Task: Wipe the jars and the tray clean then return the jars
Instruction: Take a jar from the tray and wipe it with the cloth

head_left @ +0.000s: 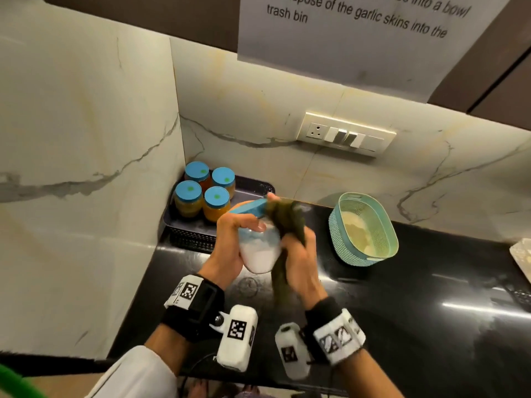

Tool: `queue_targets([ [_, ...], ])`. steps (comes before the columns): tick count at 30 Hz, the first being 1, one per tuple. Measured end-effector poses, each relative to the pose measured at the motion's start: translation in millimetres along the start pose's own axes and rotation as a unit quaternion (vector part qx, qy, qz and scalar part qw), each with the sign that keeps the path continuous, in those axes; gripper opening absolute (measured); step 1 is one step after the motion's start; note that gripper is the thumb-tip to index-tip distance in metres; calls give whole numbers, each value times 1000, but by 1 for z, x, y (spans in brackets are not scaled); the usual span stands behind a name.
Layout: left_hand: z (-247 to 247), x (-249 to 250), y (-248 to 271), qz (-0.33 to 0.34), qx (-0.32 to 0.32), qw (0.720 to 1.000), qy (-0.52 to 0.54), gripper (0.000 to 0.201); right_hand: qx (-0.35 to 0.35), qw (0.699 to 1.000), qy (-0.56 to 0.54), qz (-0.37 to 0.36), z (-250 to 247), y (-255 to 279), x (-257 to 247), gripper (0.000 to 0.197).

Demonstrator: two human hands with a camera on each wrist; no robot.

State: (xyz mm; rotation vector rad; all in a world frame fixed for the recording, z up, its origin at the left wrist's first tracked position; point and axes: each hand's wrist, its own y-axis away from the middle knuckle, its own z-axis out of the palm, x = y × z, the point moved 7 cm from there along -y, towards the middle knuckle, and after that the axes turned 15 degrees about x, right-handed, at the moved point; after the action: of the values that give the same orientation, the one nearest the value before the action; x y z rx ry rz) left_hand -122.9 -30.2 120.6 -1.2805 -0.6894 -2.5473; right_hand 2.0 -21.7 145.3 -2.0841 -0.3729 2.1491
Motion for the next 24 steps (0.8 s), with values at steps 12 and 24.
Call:
queue_targets([
  [12,-4,9,-7,-17,-8,1000,21,67,-12,996,5,-87,14,17,-17,80],
  [24,-19,-8,-10,24,59,996,-55,59,-32,989,95,-105,14,23,-6,88],
])
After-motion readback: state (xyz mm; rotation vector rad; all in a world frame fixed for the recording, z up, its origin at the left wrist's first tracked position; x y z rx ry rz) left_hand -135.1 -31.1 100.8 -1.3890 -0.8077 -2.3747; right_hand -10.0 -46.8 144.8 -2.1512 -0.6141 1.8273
